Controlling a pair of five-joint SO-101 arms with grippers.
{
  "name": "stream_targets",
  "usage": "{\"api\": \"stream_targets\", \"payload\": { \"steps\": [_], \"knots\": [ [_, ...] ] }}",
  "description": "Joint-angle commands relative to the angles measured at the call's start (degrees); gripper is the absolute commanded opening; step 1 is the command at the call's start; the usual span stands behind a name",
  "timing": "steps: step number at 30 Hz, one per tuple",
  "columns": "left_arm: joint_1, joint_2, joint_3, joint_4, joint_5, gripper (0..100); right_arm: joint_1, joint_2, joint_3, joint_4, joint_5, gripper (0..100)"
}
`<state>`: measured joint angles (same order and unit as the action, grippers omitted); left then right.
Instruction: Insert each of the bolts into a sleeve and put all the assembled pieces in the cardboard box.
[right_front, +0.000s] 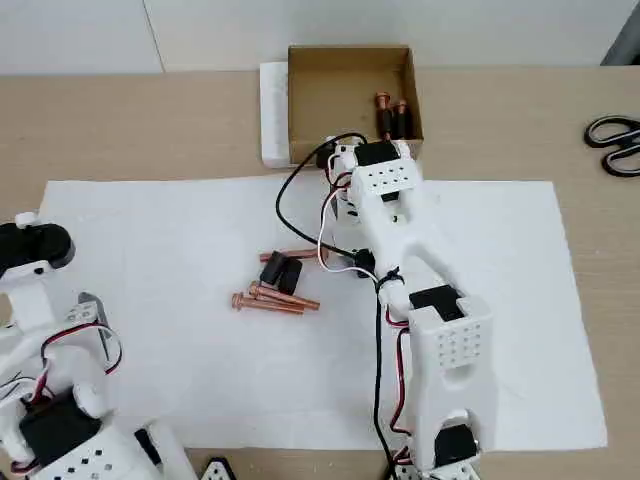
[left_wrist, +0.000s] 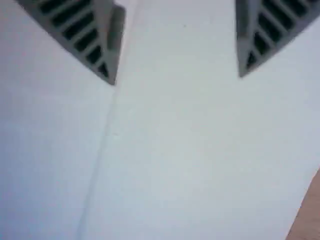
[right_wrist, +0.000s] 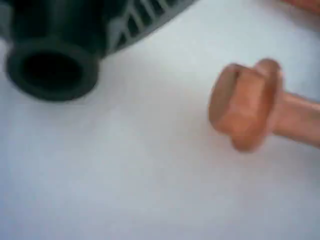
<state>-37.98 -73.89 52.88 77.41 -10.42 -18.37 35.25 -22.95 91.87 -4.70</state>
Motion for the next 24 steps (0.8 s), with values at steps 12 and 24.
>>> {"api": "stream_targets", "payload": {
  "steps": [12, 24],
  "knots": [
    [4.84, 0.09, -0.66, -1.85, 0.26, 15, 5.76, -23.25, -1.93, 6.81, 0.62, 0.3],
    [7.12, 29.98, -24.31, 0.62, 8.26, 15, 5.76, -31.25, -1.85, 7.08, 12.84, 0.2]
  ]
}}
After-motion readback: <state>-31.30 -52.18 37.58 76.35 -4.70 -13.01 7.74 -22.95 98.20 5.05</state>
